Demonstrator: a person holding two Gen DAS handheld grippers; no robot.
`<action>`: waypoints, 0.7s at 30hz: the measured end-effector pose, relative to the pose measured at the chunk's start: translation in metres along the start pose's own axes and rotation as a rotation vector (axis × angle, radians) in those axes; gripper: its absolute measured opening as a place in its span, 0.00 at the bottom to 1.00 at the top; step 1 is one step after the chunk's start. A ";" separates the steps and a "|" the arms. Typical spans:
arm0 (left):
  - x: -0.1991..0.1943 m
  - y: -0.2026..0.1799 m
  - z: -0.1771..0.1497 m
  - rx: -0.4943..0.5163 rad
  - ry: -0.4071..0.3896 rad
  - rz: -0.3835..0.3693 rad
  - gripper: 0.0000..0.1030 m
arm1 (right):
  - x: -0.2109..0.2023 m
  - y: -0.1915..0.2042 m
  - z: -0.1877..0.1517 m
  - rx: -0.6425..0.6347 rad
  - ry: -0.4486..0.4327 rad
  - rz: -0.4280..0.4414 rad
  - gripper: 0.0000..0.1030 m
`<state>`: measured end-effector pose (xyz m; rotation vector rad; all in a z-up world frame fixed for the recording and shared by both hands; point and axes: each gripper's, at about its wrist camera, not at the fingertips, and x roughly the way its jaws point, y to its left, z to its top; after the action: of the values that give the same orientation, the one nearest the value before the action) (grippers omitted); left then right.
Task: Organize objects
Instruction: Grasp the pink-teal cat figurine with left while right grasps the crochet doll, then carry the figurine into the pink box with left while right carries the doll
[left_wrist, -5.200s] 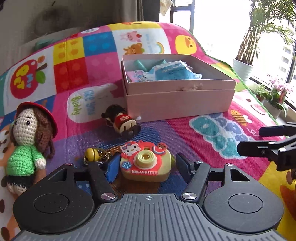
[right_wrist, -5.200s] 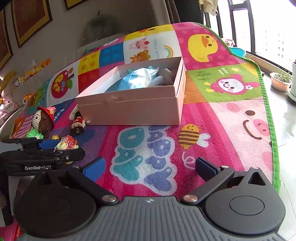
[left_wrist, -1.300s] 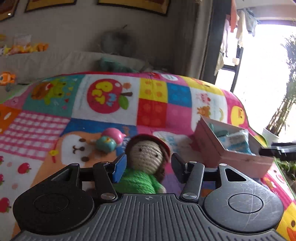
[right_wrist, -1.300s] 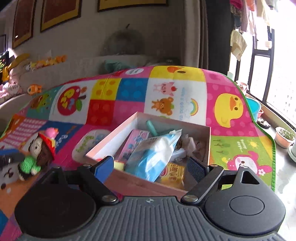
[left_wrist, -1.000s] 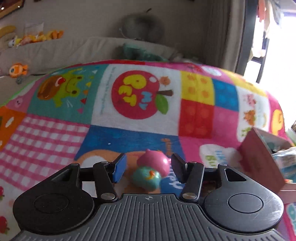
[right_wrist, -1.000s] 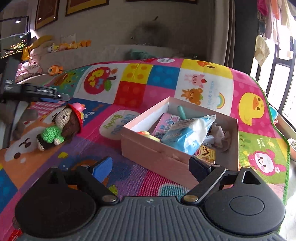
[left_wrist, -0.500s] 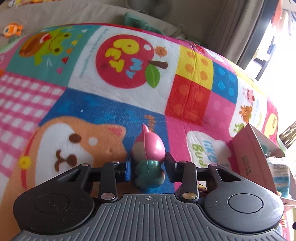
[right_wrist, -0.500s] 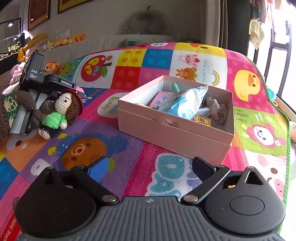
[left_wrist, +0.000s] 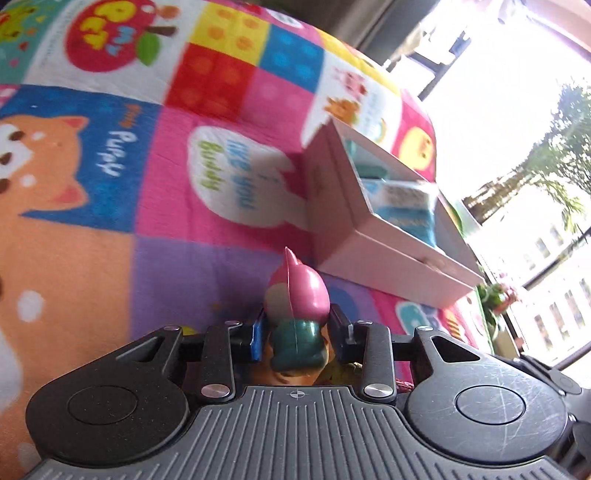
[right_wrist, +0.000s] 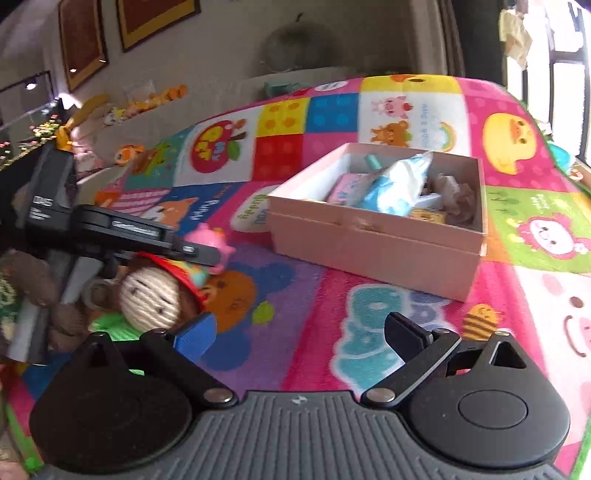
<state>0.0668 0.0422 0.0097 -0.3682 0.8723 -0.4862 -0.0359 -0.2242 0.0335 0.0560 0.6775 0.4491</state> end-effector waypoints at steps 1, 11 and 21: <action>0.001 -0.004 0.001 0.023 -0.003 0.014 0.37 | -0.001 0.007 0.000 0.009 0.019 0.072 1.00; -0.011 0.002 0.009 0.151 -0.066 0.288 0.37 | 0.058 0.060 0.007 0.120 0.195 0.286 0.93; -0.015 0.008 0.004 0.147 -0.074 0.285 0.37 | 0.058 0.048 0.006 0.157 0.233 0.320 0.48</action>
<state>0.0637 0.0581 0.0175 -0.1231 0.7972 -0.2682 -0.0110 -0.1559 0.0130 0.2664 0.9377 0.7169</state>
